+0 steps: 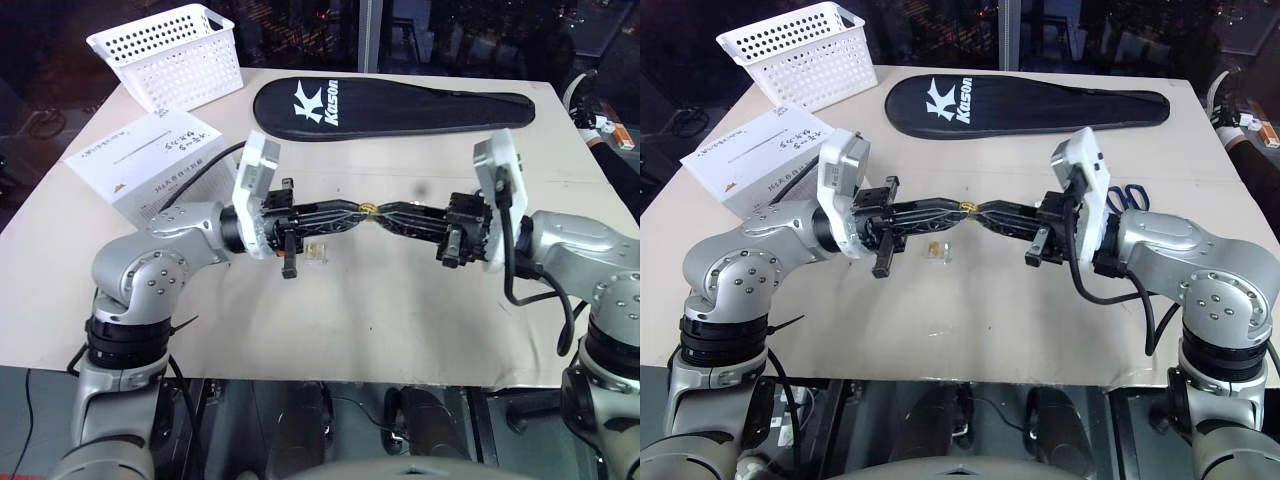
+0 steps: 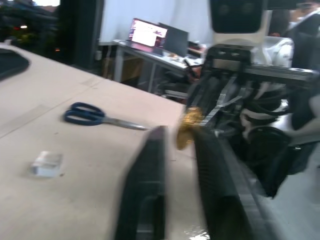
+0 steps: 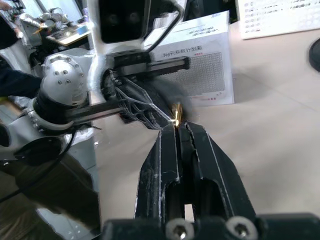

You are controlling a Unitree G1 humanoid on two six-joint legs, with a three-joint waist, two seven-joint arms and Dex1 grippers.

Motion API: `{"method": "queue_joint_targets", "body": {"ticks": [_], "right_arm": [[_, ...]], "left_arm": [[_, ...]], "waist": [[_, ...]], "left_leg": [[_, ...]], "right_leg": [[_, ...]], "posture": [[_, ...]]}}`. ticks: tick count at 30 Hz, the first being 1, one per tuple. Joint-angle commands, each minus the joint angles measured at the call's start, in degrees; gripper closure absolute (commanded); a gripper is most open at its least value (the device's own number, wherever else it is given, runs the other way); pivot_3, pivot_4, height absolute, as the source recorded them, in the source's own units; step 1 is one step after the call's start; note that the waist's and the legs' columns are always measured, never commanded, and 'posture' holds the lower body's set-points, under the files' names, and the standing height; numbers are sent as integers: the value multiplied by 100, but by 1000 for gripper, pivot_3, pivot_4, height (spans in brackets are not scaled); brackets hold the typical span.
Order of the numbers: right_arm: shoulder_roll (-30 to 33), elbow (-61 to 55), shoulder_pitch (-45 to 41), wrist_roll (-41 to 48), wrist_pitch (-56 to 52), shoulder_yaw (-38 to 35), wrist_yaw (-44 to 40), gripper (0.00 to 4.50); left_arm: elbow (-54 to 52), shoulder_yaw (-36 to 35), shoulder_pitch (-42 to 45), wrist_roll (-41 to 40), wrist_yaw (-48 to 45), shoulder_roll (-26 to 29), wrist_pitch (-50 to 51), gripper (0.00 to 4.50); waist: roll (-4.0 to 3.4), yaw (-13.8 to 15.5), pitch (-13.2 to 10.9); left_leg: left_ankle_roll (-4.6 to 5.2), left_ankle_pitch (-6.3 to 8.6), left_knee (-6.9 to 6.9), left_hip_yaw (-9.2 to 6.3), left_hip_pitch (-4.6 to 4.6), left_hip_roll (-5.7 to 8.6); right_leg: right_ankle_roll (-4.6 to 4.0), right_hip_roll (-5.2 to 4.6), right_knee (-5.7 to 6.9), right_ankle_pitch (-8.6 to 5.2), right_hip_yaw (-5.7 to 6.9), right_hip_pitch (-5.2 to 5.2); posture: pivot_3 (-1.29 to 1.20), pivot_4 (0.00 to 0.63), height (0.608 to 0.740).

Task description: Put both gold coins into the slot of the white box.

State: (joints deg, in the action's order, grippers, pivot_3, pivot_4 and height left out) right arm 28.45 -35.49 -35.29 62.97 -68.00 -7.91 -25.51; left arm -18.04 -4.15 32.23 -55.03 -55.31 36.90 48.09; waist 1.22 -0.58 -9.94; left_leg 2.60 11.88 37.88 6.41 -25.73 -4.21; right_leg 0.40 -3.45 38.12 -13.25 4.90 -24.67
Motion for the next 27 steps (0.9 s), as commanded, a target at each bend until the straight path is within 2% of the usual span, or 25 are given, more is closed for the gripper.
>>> {"method": "queue_joint_targets", "body": {"ticks": [1,9,12,14,15,18,19,23,25,27], "right_arm": [[-10,-224,-132,380,143,110,4,4500],[182,-316,76,329,415,199,-124,4500],[304,-341,211,233,658,141,-207,3555],[428,-374,279,104,811,94,-253,2526],[481,-385,298,57,880,94,-278,2184],[661,-459,341,-96,1143,98,-404,784],[725,-493,340,-272,1273,125,-402,209],[921,-616,315,-658,1644,201,-535,93],[929,-597,238,-810,1765,256,-518,93],[932,-562,201,-897,1857,313,-561,93]], "left_arm": [[-181,-16,115,-141,-14,-23,51,4481],[-179,-178,115,-237,70,-2,111,4481],[-165,-518,25,-446,317,130,290,4500],[-137,-811,-49,-558,513,289,405,4500],[-108,-935,-75,-604,589,360,443,4500],[100,-1320,-90,-657,773,640,551,4500],[198,-1418,-86,-596,767,773,542,4500],[1413,-1709,250,86,518,1669,229,4500],[3118,-1422,814,1007,92,2415,-521,4500],[4444,-996,1378,1684,-437,2807,-1133,4500]], "waist": [[0,-1,0],[0,2,0],[1,0,0],[1,-14,0],[1,-25,0],[1,-7,0],[1,-5,0],[1,2,-1],[10,8,-5],[14,-20,-8]], "left_leg": [[0,0,0,0,0,0],[0,0,0,0,0,0],[0,0,0,-1,0,0],[0,0,0,-2,0,-1],[0,0,0,-1,0,-2],[0,0,-1,-3,2,-2],[0,0,-1,-2,3,-2],[0,0,-1,-1,1,-1],[0,0,-2,-1,2,-1],[-3,-2,-2,-4,-1,-6]], "right_leg": [[0,0,0,0,0,0],[0,0,0,0,0,0],[0,0,-1,0,0,0],[1,0,-1,0,-2,0],[1,1,-1,-1,-2,0],[2,2,0,-1,-1,0],[2,1,0,-1,0,0],[2,1,-3,-1,2,-1],[2,1,-6,-1,4,-1],[0,14,-6,-2,14,-6]], "posture": [[0,150,740],[0,150,740],[0,150,740],[0,150,740],[0,150,740],[0,150,740],[0,150,740],[0,150,740],[0,150,740],[0,150,740]]}}
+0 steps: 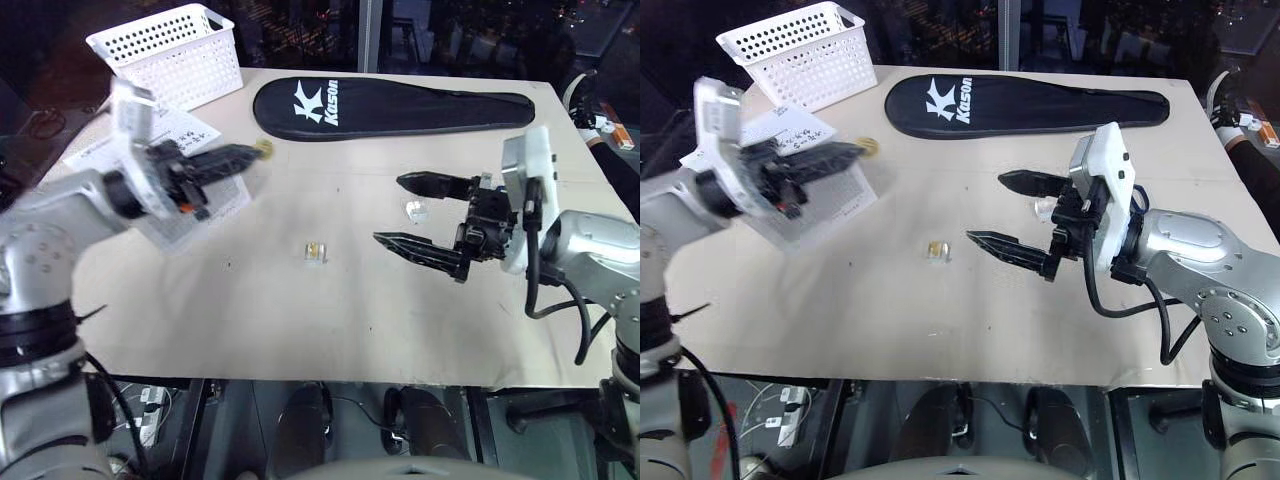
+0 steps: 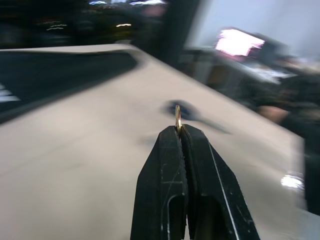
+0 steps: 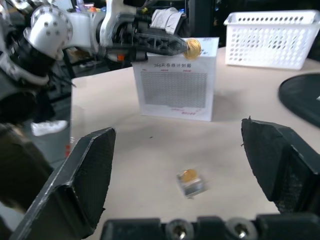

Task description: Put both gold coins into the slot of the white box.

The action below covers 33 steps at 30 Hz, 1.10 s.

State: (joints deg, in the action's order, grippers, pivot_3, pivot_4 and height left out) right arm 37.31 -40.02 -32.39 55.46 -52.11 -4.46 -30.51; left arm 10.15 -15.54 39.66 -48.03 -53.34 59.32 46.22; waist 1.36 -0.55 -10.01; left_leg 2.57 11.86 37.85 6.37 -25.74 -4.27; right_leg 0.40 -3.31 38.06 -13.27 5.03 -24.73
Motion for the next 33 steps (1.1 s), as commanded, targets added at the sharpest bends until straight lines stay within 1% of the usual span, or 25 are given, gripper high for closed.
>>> {"method": "queue_joint_targets", "body": {"ticks": [1,5,7,9,12,18,23,33], "right_arm": [[45,-90,-99,-181,309,-9,-83,93],[88,-113,-147,-273,485,-34,-171,93],[122,-202,-138,-196,552,-131,-182,93],[139,-267,-125,-93,559,-194,-147,93],[168,-376,-70,-8,555,-243,-62,93],[237,-577,106,173,498,-325,162,93],[285,-622,159,251,526,-303,284,93],[321,-615,222,285,585,-211,319,93]], "left_arm": [[2123,389,927,1272,-926,630,-1207,4500],[3917,1053,2245,2392,-1598,618,-2191,4500],[4585,1264,2761,2815,-1826,572,-2526,4500],[5051,1419,3083,3152,-2053,517,-2759,4500],[5522,1549,3320,3543,-2291,425,-3040,4500],[5952,1604,3400,4076,-2504,329,-3455,4500],[6101,1553,3394,4358,-2415,317,-3716,4500],[6226,1418,3373,4626,-2294,395,-3913,4500]], "waist": [[-1,-29,0],[4,140,1],[12,157,0],[20,150,0],[20,130,-1],[20,96,-1],[20,98,-1],[22,99,0]], "left_leg": [[0,1,-2,6,3,-2],[0,1,-21,14,-4,9],[1,1,-18,29,-22,9],[2,1,-15,30,-32,10],[4,2,-5,27,-36,9],[8,5,-4,8,-32,6],[9,5,4,8,-30,5],[13,7,27,4,-31,2]], "right_leg": [[0,2,-2,0,-4,-1],[-3,-16,-10,0,-3,-5],[-3,-16,-18,0,3,-9],[-3,-17,-22,0,7,-14],[-3,-17,-20,0,4,-15],[-1,-15,-11,0,2,-17],[0,-16,-6,0,0,-16],[1,-16,9,0,1,-13]], "posture": [[0,150,740],[0,150,740],[0,150,740],[0,150,740],[0,150,740],[0,150,740],[0,150,740],[0,150,740]]}}
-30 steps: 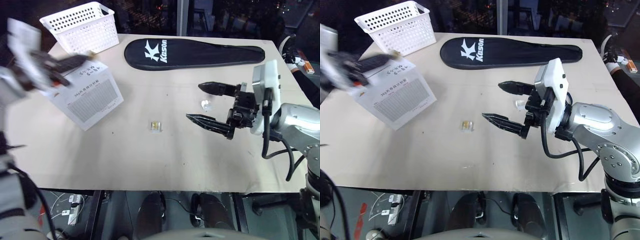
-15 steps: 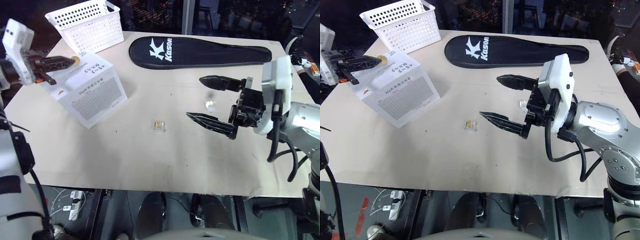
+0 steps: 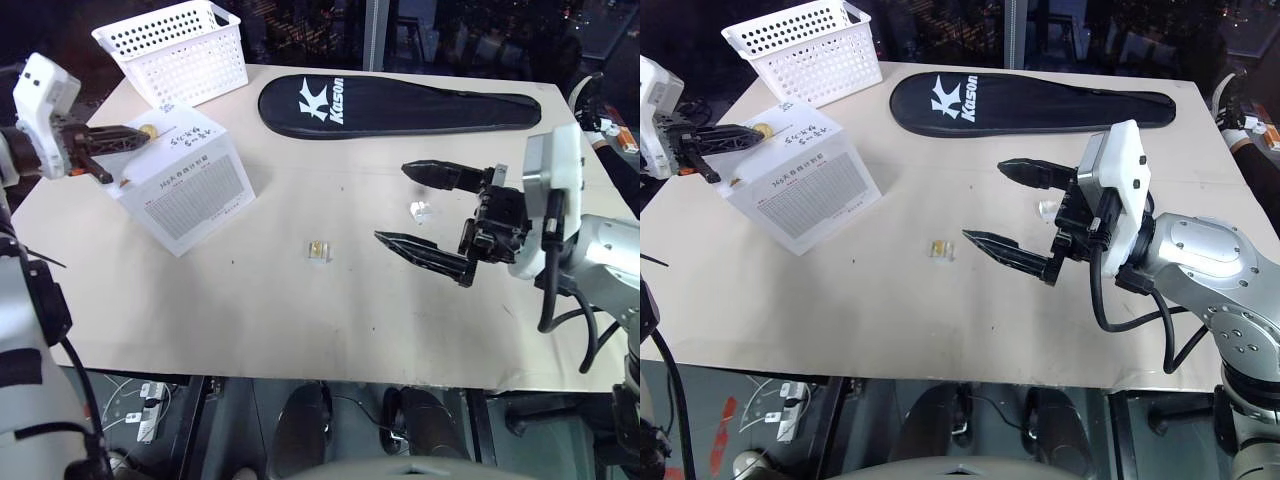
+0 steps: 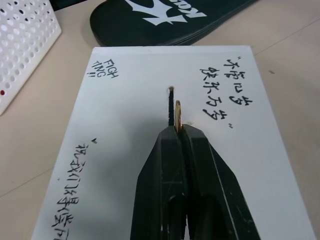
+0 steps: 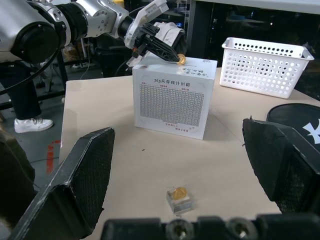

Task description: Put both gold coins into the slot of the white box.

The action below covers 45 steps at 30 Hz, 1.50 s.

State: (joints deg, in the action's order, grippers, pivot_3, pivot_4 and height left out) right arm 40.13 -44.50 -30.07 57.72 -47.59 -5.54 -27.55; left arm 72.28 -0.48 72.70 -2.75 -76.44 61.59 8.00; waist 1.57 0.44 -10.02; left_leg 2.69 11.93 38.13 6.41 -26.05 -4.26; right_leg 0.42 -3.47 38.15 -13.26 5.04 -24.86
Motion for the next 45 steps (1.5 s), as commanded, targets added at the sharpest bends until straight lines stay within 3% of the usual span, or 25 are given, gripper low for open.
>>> {"method": "queue_joint_targets", "body": {"ticks": [1,9,11,12,14,17,20,22,24,26,30,32,34,35,39,45], "right_arm": [[37,-159,-13,54,137,-85,24,93],[58,-161,17,34,153,-44,8,93],[58,-167,40,28,143,-33,25,0],[58,-168,58,10,132,-13,42,0],[63,-164,93,-23,103,44,53,0],[55,-117,158,-174,99,188,53,0],[-83,125,144,-557,134,522,124,0],[-243,358,110,-937,198,894,124,0],[-479,805,7,-1613,301,1515,202,0],[-830,1422,-141,-2269,334,2183,349,0],[-1620,2253,-365,-2734,308,2678,397,0],[-1808,2488,-448,-2994,329,2813,378,0],[-2108,2804,-552,-3191,281,2886,490,516],[-2228,2975,-615,-3334,254,2975,537,1202],[-2885,3559,-871,-3506,160,3042,544,1202],[-3382,4027,-1047,-3927,94,3124,560,1202]], "left_arm": [[24,-94,67,127,21,170,-107,4500],[56,-180,44,250,-49,164,-171,4500],[52,-309,121,164,19,141,-161,3947],[42,-418,228,69,45,122,-74,3266],[-8,-588,456,-107,-80,92,205,2784],[-252,-789,820,-420,-572,-25,967,2784],[-1323,-725,607,-856,-1416,-245,2054,2784],[-2855,-839,-120,-1467,-1473,-389,3083,2784],[-5027,-1217,-1303,-2325,-1022,-667,4289,2784],[-6810,-1694,-2653,-2860,-409,-1031,4874,2784],[-8698,-2348,-4321,-3389,588,-1562,5285,2784],[-9183,-2498,-4809,-3542,931,-1681,5305,2784],[-9509,-2654,-5396,-3502,1179,-1742,5078,2746],[-9619,-2739,-5733,-3441,1246,-1741,4925,2746],[-9863,-2982,-6907,-3203,1279,-1656,4156,2746],[-9726,-3046,-7416,-3207,1304,-1546,3443,2746]], "waist": [[2,0,1],[1,-26,1],[2,-39,1],[2,-47,1],[9,-50,-1],[26,-39,0],[26,-33,1],[22,-66,2],[20,-151,4],[20,-212,2],[20,-317,1],[21,-289,1],[17,-194,3],[18,-184,6],[17,-259,14],[10,-153,16]], "left_leg": [[0,0,3,-1,-1,-1],[1,1,13,-1,0,-1],[1,1,16,-1,0,-1],[2,1,18,-1,0,-1],[2,1,19,-2,0,-1],[2,1,23,-12,-5,-1],[5,3,25,-11,-4,1],[6,3,25,-9,1,-1],[6,3,26,-7,7,-1],[-12,-8,28,-3,21,-2],[-24,-15,29,8,34,-6],[-37,-23,27,6,31,-11],[-44,-27,24,3,35,-16],[-44,-27,25,-7,40,-15],[-27,-15,22,13,61,-22],[-45,-17,18,-18,43,-27]], "right_leg": [[0,1,0,0,1,0],[-1,0,15,0,0,0],[-1,0,19,0,0,0],[0,0,21,0,-1,0],[0,-1,24,0,-1,0],[-1,-1,26,-1,8,0],[1,-12,28,-1,6,1],[0,-16,30,-1,1,4],[-1,-21,43,-1,-10,5],[-4,-24,63,0,-41,9],[-12,2,80,6,-89,-5],[-15,21,80,8,-90,-14],[-16,25,82,8,-85,-13],[-13,24,78,6,-66,-1],[-28,11,74,15,-68,10],[-40,10,73,11,-32,4]], "posture": [[0,150,740],[0,150,740],[0,150,740],[0,150,740],[0,150,740],[0,150,740],[0,150,740],[0,150,740],[0,150,740],[0,150,740],[0,150,740],[0,150,740],[0,150,740],[0,150,740],[0,150,740],[0,150,740]]}}
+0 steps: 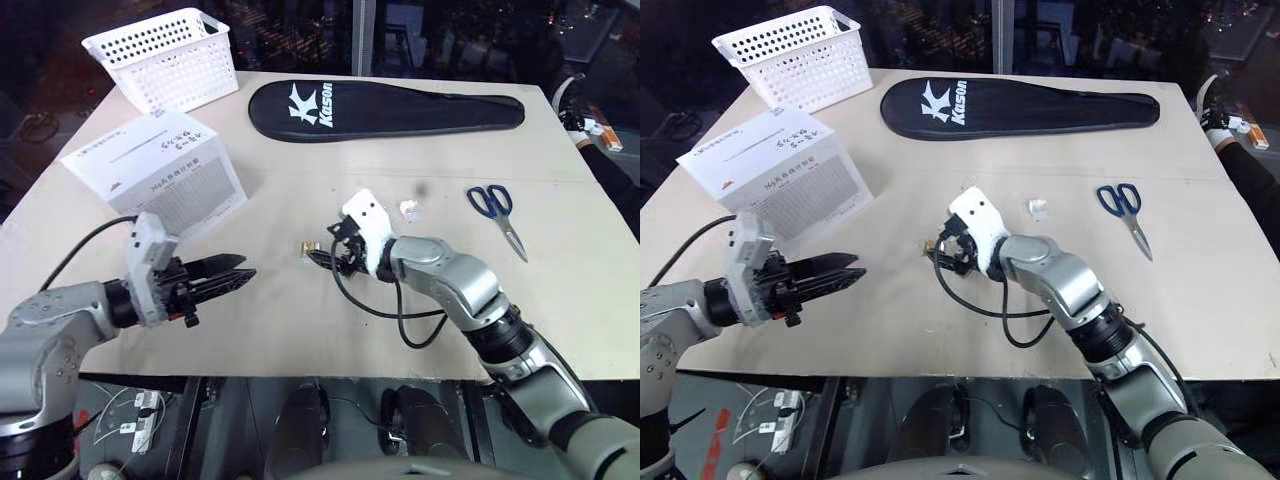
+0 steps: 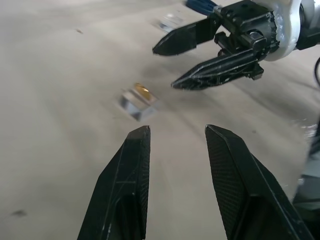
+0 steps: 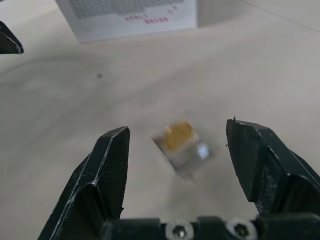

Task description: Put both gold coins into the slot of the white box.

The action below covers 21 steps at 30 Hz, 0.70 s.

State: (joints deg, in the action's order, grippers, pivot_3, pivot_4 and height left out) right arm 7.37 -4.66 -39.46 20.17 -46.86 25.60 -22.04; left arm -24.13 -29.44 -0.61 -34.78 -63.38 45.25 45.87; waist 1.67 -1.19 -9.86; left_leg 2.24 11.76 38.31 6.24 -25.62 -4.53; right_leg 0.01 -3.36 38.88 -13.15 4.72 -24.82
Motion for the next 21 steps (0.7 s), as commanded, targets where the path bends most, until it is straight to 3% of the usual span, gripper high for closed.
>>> {"method": "queue_joint_targets", "body": {"ticks": [1,10,16,17,19,21], "right_arm": [[-163,119,-116,-253,48,21,20,1202],[-63,64,46,-667,181,36,-173,1202],[1044,-1582,647,-25,810,-436,-1614,1202],[1260,-1833,754,110,764,-593,-1763,684],[1702,-2329,971,389,674,-942,-2021,68],[2046,-2678,1139,534,640,-1262,-2107,68]], "left_arm": [[-107,-136,-130,-40,42,81,-385,2746],[-529,242,-194,-164,939,-120,-297,2746],[-1339,605,249,-1064,2616,-593,1401,2746],[-1338,646,390,-1314,2842,-669,1756,2746],[-1384,737,630,-1553,3383,-1015,2057,2746],[-1506,915,728,-1551,3858,-1278,2219,2746]], "waist": [[0,18,0],[-5,30,-3],[-5,59,-3],[-4,63,-3],[-6,67,-3],[-9,60,-5]], "left_leg": [[-3,2,0,0,-1,1],[-7,5,-3,-1,-4,11],[11,-2,-3,-11,-11,25],[12,-2,-3,-12,-11,25],[13,-2,-3,-19,-8,25],[13,-2,-3,-19,-4,25]], "right_leg": [[-3,-2,-1,-2,1,0],[3,-19,-4,1,9,0],[26,-23,-8,-6,9,3],[28,-22,-9,-7,10,5],[31,-20,-8,-9,12,11],[32,-15,-6,-10,15,12]], "posture": [[0,150,740],[0,150,740],[0,150,740],[0,150,740],[0,150,740],[0,150,740]]}}
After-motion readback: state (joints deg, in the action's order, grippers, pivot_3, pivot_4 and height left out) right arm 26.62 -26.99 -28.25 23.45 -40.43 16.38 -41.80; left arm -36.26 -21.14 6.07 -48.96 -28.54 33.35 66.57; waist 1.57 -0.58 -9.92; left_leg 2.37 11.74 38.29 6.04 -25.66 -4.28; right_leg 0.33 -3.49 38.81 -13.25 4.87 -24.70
